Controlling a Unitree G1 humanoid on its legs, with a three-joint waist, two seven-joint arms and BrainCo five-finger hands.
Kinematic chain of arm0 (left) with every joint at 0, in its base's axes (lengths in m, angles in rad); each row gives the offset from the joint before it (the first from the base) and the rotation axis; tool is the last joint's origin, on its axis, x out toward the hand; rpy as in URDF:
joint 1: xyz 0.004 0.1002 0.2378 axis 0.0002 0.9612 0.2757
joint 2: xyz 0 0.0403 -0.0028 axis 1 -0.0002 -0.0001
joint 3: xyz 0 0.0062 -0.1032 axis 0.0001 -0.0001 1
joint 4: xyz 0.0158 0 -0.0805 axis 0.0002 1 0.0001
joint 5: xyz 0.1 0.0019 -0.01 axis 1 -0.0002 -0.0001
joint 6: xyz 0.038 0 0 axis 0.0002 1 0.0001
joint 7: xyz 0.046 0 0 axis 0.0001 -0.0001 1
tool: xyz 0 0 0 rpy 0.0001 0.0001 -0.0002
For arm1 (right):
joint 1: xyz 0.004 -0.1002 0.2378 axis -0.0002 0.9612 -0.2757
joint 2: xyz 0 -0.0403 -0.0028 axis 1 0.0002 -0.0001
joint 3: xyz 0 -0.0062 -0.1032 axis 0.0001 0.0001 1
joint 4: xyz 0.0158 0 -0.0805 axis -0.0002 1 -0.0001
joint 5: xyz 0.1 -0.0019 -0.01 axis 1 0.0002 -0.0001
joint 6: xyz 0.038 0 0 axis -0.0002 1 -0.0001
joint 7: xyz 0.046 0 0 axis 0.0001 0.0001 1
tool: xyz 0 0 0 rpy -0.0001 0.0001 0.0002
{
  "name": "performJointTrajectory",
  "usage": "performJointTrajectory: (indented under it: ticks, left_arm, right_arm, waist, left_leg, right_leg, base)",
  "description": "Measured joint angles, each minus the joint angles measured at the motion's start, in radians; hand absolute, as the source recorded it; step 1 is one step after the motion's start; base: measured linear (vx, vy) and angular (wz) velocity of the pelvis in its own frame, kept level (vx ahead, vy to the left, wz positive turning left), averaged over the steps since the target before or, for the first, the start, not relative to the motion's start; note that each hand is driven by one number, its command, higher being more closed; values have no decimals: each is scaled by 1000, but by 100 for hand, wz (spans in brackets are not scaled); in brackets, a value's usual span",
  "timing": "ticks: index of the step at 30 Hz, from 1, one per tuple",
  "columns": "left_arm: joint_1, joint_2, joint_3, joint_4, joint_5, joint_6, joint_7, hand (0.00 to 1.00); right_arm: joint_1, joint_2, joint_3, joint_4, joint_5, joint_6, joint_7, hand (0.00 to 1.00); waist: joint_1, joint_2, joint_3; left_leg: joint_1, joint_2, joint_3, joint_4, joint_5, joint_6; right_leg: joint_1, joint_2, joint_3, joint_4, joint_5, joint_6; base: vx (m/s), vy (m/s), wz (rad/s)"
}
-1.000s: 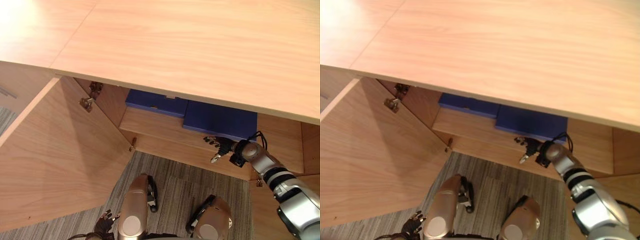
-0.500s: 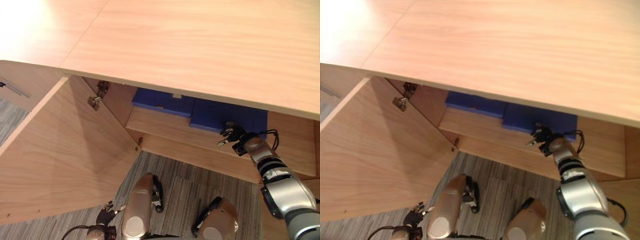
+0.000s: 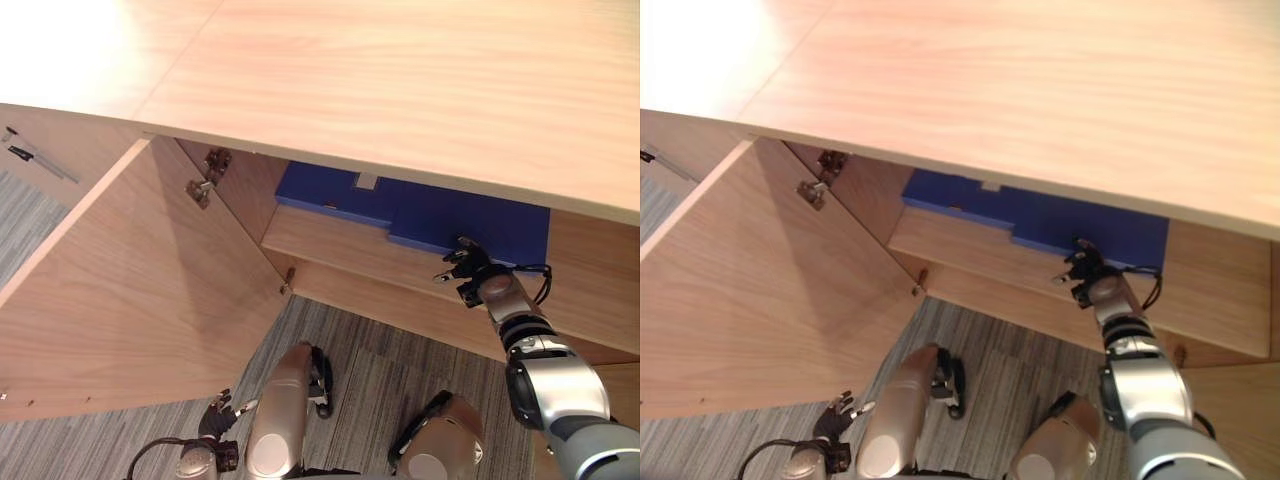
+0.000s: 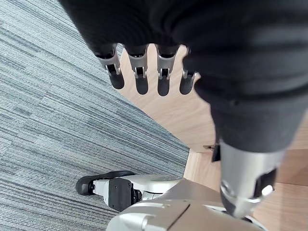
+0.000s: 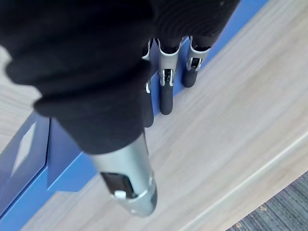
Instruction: Walk over to the cabinet, pick up the folder, carry it to the office cabinet, place the folder inside the office cabinet, then close the office cabinet door
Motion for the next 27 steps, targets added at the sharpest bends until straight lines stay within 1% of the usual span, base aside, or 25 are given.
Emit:
performJointTrajectory:
  ticks: [3,5,11,13,15,16,19,20,23,24,25,27]
  left_arm:
    - [0,0,1,0,0,0,9,0]
    - [-1,0,1,0,0,0,13,0]
    - [-24,0,0,48,0,-5,29,0]
    - [-35,0,0,66,0,-7,39,0]
    - [-37,0,1,70,0,-10,47,0]
    - [-37,2,1,70,-1,-14,48,0]
    - [-37,3,2,73,-2,-22,55,0]
    - [-38,3,3,78,-3,-26,59,0]
    - [-45,3,7,88,-4,-33,66,0]
    - [-46,3,11,89,-4,-33,67,0]
    - [-46,2,23,91,-5,-34,68,0]
    - [-47,2,36,109,-5,-36,70,0]
  right_arm:
    - [5,9,0,16,1,-2,0,0]
    - [9,20,0,17,5,-2,-1,0]
    - [10,59,-2,19,-2,8,-71,0]
    - [9,67,-2,19,-42,25,-89,0]
    - [9,71,-1,18,-71,29,-94,0]
    - [6,71,0,16,-79,31,-97,0]
    - [3,72,1,2,-95,31,-112,0]
    - [4,75,2,-12,-114,34,-125,0]
    - [8,89,11,-81,-123,35,-155,0]
    - [9,97,12,-87,-135,35,-161,0]
    - [29,121,23,-116,-157,35,-173,0]
    - [76,154,50,-167,-160,35,-184,0]
  waist:
    - [8,-1,0]
    - [6,-1,0]
    - [12,-4,2]
    - [18,-5,3]
    - [21,-7,3]
    - [23,-9,2]
    - [24,-11,1]
    - [24,-16,1]
    - [19,-30,-6]
    - [19,-33,-8]
    - [16,-47,-22]
    - [16,-65,-57]
  left_leg:
    - [34,0,3,-49,22,-11]
    - [48,2,0,-81,36,-17]
    - [101,12,7,-195,89,-33]
    - [125,17,10,-259,120,-40]
    - [147,22,15,-314,147,-43]
    - [169,29,25,-374,177,-47]
    - [206,40,38,-471,223,-49]
    - [228,41,48,-519,246,-50]
    - [275,48,72,-648,313,-57]
    - [287,50,77,-673,324,-58]
    - [314,57,88,-733,354,-66]
    - [330,62,97,-796,387,-76]
  right_leg:
    - [24,17,-6,-43,20,0]
    - [39,28,-20,-73,32,-4]
    - [78,69,-42,-179,78,-18]
    - [96,96,-53,-241,109,-26]
    - [109,120,-57,-295,137,-31]
    - [117,147,-57,-355,170,-37]
    - [137,187,-57,-453,224,-46]
    - [145,202,-57,-493,246,-50]
    - [158,247,-52,-600,305,-65]
    - [165,257,-52,-622,316,-67]
    - [179,287,-48,-682,345,-74]
    - [182,313,-47,-733,373,-78]
  base:
    - [-1,-25,-5]
    - [4,-19,0]
    - [15,-52,-5]
    - [0,-59,-6]
    - [-12,-46,-16]
    - [-15,-53,-22]
    - [-27,-49,-24]
    - [-28,-39,-21]
    - [-25,-33,-23]
    - [2,-45,-28]
    - [12,-49,-24]
    - [65,-60,-25]
